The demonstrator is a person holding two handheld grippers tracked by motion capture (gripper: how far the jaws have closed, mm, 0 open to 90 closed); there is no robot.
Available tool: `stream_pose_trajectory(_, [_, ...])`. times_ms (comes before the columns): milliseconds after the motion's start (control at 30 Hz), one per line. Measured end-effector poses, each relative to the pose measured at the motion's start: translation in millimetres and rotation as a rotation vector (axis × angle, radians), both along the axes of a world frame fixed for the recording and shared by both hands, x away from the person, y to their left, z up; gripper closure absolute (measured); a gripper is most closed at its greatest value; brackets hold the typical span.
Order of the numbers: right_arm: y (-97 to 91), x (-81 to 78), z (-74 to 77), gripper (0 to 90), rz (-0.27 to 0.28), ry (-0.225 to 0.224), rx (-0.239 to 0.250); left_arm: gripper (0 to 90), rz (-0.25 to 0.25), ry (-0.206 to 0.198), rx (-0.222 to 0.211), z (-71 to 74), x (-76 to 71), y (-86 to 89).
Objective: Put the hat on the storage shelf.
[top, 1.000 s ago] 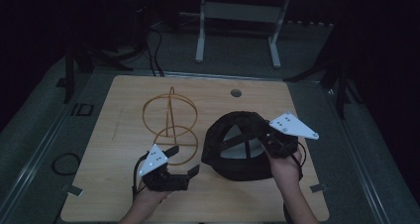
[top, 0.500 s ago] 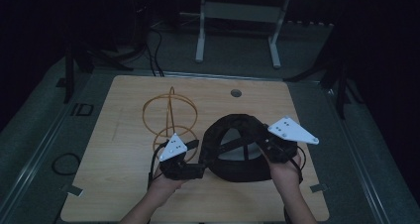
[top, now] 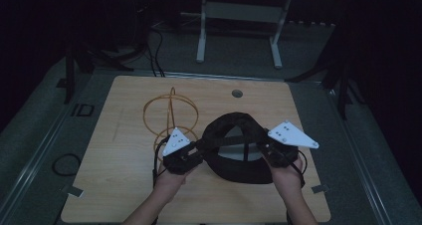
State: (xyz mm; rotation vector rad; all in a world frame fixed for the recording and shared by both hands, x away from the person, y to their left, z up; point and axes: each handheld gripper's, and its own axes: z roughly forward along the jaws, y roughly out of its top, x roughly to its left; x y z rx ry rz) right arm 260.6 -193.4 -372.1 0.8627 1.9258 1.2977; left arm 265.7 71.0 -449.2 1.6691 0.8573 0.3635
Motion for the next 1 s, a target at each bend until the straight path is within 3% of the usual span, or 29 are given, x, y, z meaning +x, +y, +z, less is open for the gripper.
stream_pose_trajectory(133, [0.0, -2.9, -2.6, 88.5, 0.008, 0.006, 0.002, 86.6, 0.01, -0.005, -0.007, 3.6, 0.1, -2.0])
stream_pose_trajectory(267, [-3.2, -5.2, -5.3, 88.4, 0.008, 0.02, 0.02, 87.6, 0.034, -0.028, 0.018, 7.9, -0.9, -3.9])
stream_pose_trajectory(533, [-11.1, -11.7, -10.1, 87.3, 0.03, 0.037, 0.048, 88.2, 0.048, -0.069, 0.017, 24.8, 0.9, -4.2])
stream_pose_trajectory(833, [-19.5, -21.7, -22.8, 80.7, 0.019, 0.064, 0.04, 88.2, 0.041, -0.073, 0.01, 39.7, 5.8, -10.6])
stream_pose_trajectory(1000, [-26.1, -23.9, -35.7, 70.2, 0.027, 0.108, 0.053, 88.3, 0.046, -0.088, 0.01, 43.3, 5.0, -12.2])
